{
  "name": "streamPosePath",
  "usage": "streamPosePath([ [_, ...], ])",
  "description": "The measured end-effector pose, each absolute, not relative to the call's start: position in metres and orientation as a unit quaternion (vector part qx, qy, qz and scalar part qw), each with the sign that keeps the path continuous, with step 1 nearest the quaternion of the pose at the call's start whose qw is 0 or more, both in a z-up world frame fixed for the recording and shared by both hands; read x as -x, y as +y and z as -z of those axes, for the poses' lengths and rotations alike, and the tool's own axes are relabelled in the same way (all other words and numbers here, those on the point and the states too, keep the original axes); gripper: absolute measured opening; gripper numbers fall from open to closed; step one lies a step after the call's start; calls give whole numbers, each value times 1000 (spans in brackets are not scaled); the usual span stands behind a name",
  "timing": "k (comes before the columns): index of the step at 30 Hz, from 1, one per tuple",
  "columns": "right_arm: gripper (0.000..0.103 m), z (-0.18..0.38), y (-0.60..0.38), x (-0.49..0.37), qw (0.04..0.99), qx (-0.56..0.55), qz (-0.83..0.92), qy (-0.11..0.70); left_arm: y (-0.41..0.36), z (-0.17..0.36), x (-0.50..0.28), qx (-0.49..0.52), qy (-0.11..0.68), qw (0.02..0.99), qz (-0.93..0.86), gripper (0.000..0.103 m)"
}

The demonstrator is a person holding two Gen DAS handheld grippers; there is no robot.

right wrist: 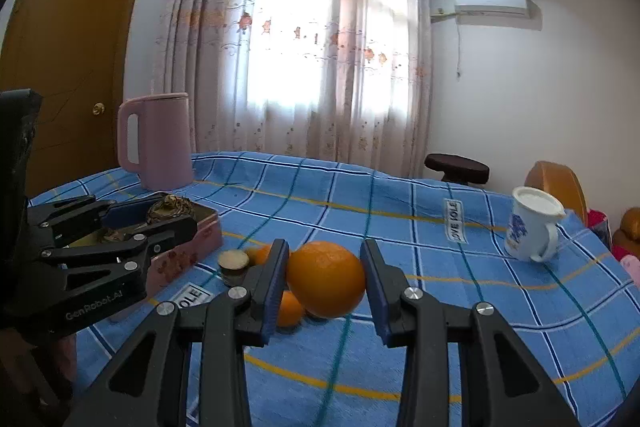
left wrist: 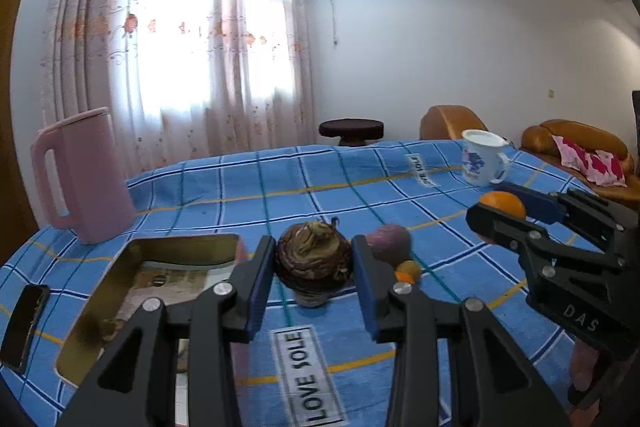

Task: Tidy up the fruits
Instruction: 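Lower the mangosteen into the tin with the left tool while the right tool drops the orange in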

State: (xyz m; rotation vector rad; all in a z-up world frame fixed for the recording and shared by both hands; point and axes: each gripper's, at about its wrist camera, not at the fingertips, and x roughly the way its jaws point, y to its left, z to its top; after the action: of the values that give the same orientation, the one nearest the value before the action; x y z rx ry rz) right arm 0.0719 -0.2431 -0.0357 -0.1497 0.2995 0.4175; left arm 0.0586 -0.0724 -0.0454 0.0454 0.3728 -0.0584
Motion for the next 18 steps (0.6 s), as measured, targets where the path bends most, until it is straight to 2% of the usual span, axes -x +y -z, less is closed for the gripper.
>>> streamPosePath([
  [18, 39, 12, -139, -87, 932, 93, -311, 159, 12, 46, -59, 24, 206, 978, -30, 40],
])
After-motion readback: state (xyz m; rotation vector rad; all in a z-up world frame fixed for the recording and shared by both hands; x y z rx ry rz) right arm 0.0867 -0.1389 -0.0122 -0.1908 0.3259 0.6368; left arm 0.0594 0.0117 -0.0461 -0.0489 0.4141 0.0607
